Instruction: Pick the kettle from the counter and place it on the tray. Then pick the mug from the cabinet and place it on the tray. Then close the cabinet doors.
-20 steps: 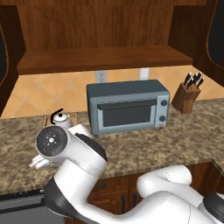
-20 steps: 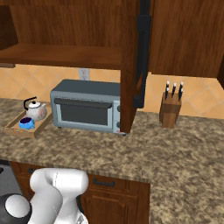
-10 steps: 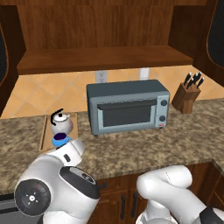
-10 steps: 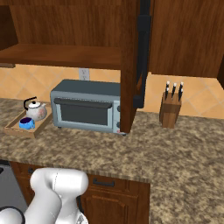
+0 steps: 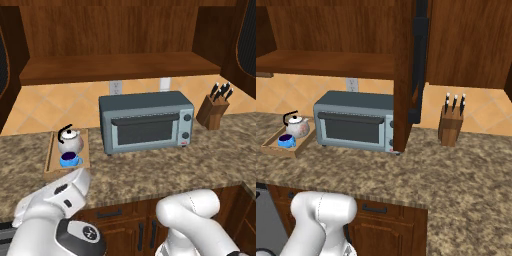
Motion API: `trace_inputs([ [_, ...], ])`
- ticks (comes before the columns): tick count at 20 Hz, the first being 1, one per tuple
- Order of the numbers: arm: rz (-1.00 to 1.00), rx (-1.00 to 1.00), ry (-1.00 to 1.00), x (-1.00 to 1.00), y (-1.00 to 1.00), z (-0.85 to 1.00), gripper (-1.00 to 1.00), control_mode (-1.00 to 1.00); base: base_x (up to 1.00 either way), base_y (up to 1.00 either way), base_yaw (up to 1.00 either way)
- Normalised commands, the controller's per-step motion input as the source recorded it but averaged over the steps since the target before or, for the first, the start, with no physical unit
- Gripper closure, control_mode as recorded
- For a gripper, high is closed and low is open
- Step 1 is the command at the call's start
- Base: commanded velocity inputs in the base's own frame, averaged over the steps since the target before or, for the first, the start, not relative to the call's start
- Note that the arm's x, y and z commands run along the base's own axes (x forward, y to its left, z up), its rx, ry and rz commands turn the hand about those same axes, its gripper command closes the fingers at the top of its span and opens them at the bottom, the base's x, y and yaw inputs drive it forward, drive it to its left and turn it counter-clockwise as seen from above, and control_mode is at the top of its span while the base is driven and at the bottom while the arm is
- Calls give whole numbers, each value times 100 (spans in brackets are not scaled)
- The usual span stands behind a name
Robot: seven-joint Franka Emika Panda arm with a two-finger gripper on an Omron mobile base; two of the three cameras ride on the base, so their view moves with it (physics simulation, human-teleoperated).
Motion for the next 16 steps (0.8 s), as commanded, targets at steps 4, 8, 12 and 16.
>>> trace_inputs([
  [4,-5,0,-10,0,18,1,-100,-100,0,0,0],
  [8,-14,0,7,0,28,16,100,-100,0,0,0],
  [12,-11,-7,18,5,41,1,100,-100,0,0,0],
  [16,-4,-4,-2,0,23,0,100,-100,0,0,0],
])
